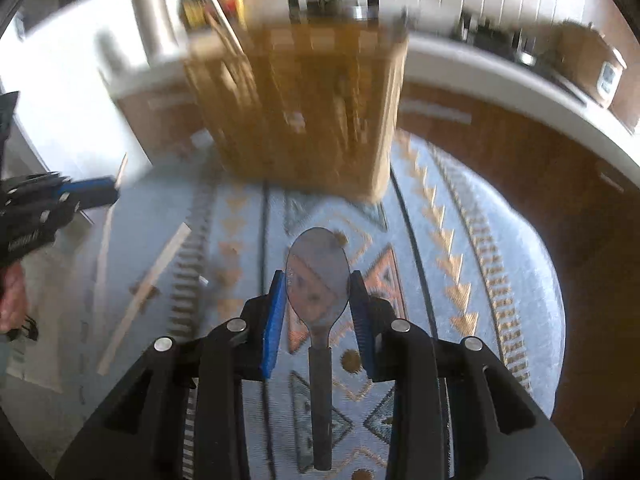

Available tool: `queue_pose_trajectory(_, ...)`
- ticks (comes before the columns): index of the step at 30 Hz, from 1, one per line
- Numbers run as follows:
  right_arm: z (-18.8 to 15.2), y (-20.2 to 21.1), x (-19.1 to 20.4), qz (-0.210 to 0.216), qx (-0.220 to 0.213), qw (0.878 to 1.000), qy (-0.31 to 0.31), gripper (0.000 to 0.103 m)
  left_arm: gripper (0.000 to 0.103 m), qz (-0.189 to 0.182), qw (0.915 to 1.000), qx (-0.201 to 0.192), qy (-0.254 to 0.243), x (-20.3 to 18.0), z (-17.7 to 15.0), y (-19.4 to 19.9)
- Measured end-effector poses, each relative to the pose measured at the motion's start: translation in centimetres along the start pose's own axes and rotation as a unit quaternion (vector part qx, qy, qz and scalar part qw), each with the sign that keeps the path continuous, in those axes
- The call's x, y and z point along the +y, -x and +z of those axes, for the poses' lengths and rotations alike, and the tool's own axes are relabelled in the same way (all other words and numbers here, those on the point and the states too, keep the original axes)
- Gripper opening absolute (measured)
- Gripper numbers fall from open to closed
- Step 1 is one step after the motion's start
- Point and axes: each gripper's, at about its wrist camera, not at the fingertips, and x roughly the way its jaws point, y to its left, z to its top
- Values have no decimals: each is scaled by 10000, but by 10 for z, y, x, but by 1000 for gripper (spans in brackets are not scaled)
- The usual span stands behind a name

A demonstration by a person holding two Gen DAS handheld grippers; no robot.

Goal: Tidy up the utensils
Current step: 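Lift the chopsticks and clear spoon up toward the yellow basket with both tools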

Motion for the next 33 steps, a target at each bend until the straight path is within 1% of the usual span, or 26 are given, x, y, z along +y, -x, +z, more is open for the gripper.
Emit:
queue_pose_trajectory(2, 1, 20, 0, 241, -479, 9985, -83, 29, 9, -132, 9977, -634, 190, -3, 9, 23)
queue_pose_trajectory(4, 10, 36, 1, 392, -889, 9952, -129, 29, 9, -216, 9924, -1172, 302, -9, 19, 40)
queue_pose_trajectory(5, 15, 44, 2, 457, -1099, 9928, -143, 29, 3, -261, 9897, -1372, 328, -15, 25, 45)
queue_pose_trajectory(6, 21, 50, 2, 507, -1255, 9907, -150, 29, 2, -331, 9852, -1647, 339, -20, 33, 54)
queue_pose_trajectory(9, 41, 78, 7, 581, -1865, 9806, -137, 29, 2, -413, 9734, -2240, 238, -34, 57, 77)
queue_pose_trajectory(10, 48, 87, 8, 579, -2085, 9762, -125, 29, 2, -424, 9707, -2356, 198, -39, 63, 80)
queue_pose_trajectory(12, 61, 96, 9, 570, -2341, 9704, -136, 29, 2, -502, 9657, -2545, 136, -46, 77, 83)
queue_pose_trajectory(14, 74, 100, 4, 660, -2512, 9655, -202, 29, 1, -589, 9627, -2637, 135, -52, 85, 86)
queue_pose_trajectory(18, 91, 107, -6, 605, -2778, 9584, -258, 29, 0, -733, 9570, -2801, 160, -53, 97, 92)
queue_pose_trajectory(23, 119, 117, -20, 550, -3150, 9465, -426, 29, 0, -889, 9457, -3118, 247, -47, 113, 105)
queue_pose_trajectory(25, 127, 115, -26, 546, -3178, 9452, -521, 29, 0, -931, 9447, -3135, 249, -46, 117, 103)
queue_pose_trajectory(26, 128, 113, -28, 586, -3158, 9453, -569, 29, 0, -993, 9463, -3065, 242, -45, 118, 102)
queue_pose_trajectory(27, 128, 110, -30, 628, -3127, 9458, -607, 29, 0, -1044, 9501, -2933, 206, -45, 116, 98)
queue_pose_trajectory(29, 121, 102, -33, 609, -3044, 9486, -612, 29, 0, -945, 9573, -2728, 130, -41, 108, 89)
queue_pose_trajectory(30, 117, 99, -34, 583, -2999, 9502, -621, 29, 1, -920, 9634, -2516, 81, -40, 100, 80)
queue_pose_trajectory(31, 115, 97, -36, 599, -2962, 9511, -644, 29, 7, -932, 9677, -2342, 89, -36, 97, 71)
queue_pose_trajectory(32, 111, 94, -38, 648, -2919, 9517, -696, 29, 26, -969, 9737, -2056, 144, -32, 91, 58)
queue_pose_trajectory(33, 107, 92, -42, 692, -2877, 9522, -762, 29, 35, -1020, 9777, -1828, 187, -30, 84, 47)
